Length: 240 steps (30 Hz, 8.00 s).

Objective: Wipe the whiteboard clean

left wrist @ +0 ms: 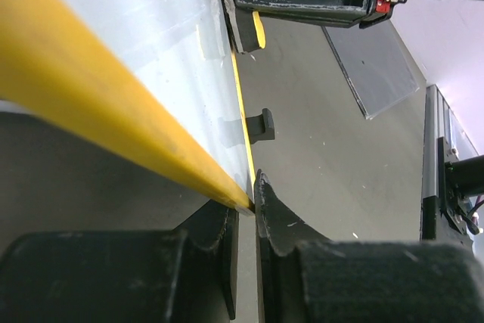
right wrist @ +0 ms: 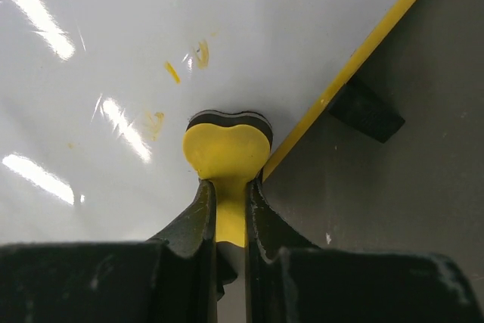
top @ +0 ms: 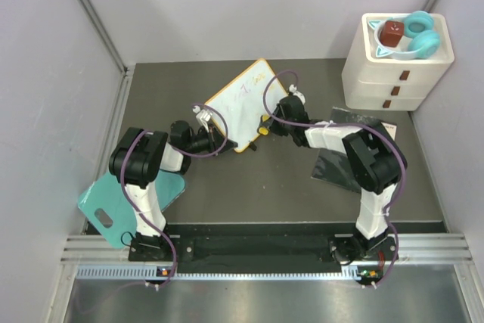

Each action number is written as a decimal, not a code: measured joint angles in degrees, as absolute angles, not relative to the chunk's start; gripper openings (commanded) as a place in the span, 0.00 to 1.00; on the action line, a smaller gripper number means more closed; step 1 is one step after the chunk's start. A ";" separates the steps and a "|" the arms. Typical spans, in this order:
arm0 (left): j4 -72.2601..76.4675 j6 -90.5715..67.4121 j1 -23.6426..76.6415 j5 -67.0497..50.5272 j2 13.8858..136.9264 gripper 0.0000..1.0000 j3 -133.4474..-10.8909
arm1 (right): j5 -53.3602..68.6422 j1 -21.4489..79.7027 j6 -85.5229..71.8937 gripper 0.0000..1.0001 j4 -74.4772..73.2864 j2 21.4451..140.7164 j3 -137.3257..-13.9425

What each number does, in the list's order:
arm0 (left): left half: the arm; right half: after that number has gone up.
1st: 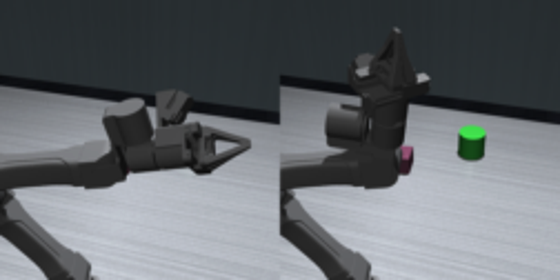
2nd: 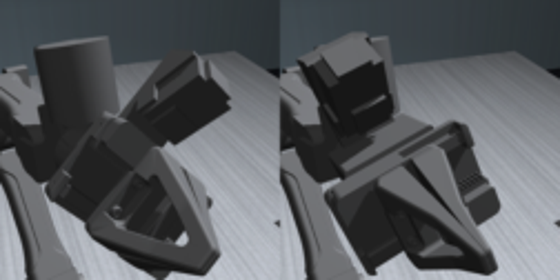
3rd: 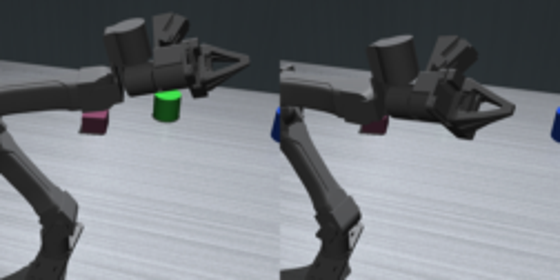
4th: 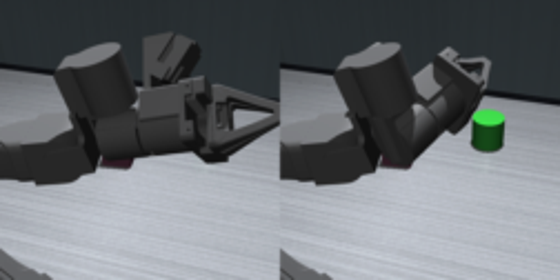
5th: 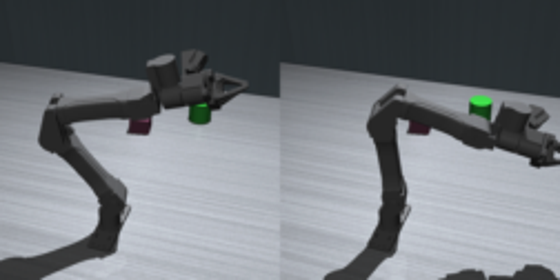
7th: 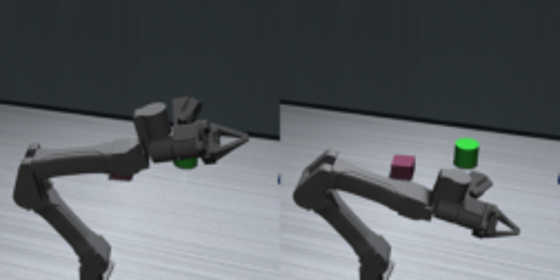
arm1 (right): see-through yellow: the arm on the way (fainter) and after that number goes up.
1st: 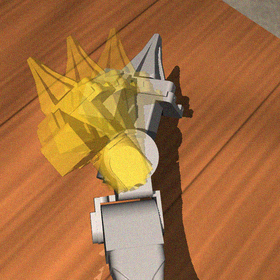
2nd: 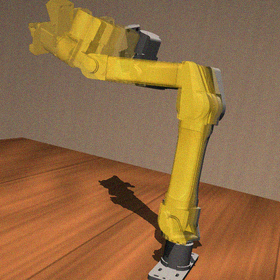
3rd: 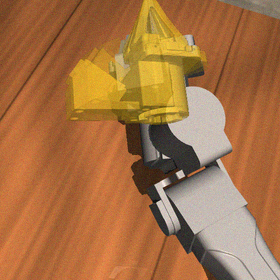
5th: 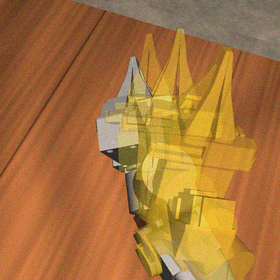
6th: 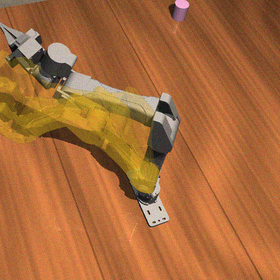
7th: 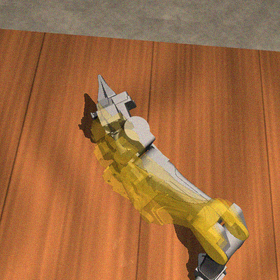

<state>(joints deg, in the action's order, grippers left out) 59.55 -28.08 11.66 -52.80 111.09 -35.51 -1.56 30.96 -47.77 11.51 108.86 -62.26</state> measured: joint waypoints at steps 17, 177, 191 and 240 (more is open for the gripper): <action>59.55 -28.16 11.68 -52.60 111.09 0.00 -35.55 | -3.68 32.40 -42.52 0.00 6.68 110.10 -67.31; 48.97 -26.83 14.17 -45.58 107.59 0.00 -37.69 | 2.46 36.60 -39.92 0.00 3.07 113.60 -78.24; 48.93 -25.67 14.15 -45.78 107.59 0.00 -37.71 | 9.76 34.74 -41.39 0.00 -1.10 114.39 -80.03; 51.92 -21.15 16.01 -48.80 106.98 0.00 -37.95 | 13.91 20.49 -33.45 0.00 -21.85 130.96 -119.48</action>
<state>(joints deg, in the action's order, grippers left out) 51.92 -21.15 16.01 -48.80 106.98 -37.95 13.91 20.49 -33.45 -21.85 130.96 -119.48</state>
